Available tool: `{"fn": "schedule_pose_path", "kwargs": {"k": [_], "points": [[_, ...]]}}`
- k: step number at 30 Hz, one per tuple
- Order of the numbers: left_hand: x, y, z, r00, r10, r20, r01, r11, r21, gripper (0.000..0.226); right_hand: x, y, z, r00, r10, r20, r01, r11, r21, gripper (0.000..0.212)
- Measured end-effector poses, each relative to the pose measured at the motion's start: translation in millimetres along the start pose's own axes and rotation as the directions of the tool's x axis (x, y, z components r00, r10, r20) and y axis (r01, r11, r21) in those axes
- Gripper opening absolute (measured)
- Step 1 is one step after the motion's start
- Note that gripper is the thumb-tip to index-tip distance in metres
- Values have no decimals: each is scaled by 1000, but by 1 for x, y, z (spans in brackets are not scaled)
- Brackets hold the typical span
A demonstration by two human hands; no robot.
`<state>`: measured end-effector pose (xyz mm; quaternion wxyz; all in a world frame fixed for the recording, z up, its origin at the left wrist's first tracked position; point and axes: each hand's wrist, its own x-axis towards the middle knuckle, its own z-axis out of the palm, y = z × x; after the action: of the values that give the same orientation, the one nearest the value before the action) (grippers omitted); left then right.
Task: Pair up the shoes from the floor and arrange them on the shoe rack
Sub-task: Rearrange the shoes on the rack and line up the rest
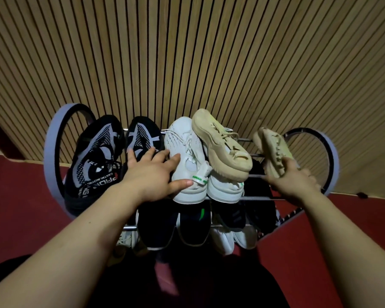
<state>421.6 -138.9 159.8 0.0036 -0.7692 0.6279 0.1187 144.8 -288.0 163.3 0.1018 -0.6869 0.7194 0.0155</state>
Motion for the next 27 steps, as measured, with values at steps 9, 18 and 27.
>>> {"fn": "schedule_pose_path", "kwargs": {"k": [9,18,27], "points": [[3,3,0,1000,4,-1,-4,1000,-12,84,11,-21,9,997,-6,79,-17,959,282,115],[4,0,-3,992,-67,-104,44,977,-207,109,4,-23,-60,942,-312,-122,319,731,603,113],[-26,-13,-45,866,-80,-494,-245,793,-559,134,-49,-131,-134,433,-851,298,900,428,-85,121]]}}
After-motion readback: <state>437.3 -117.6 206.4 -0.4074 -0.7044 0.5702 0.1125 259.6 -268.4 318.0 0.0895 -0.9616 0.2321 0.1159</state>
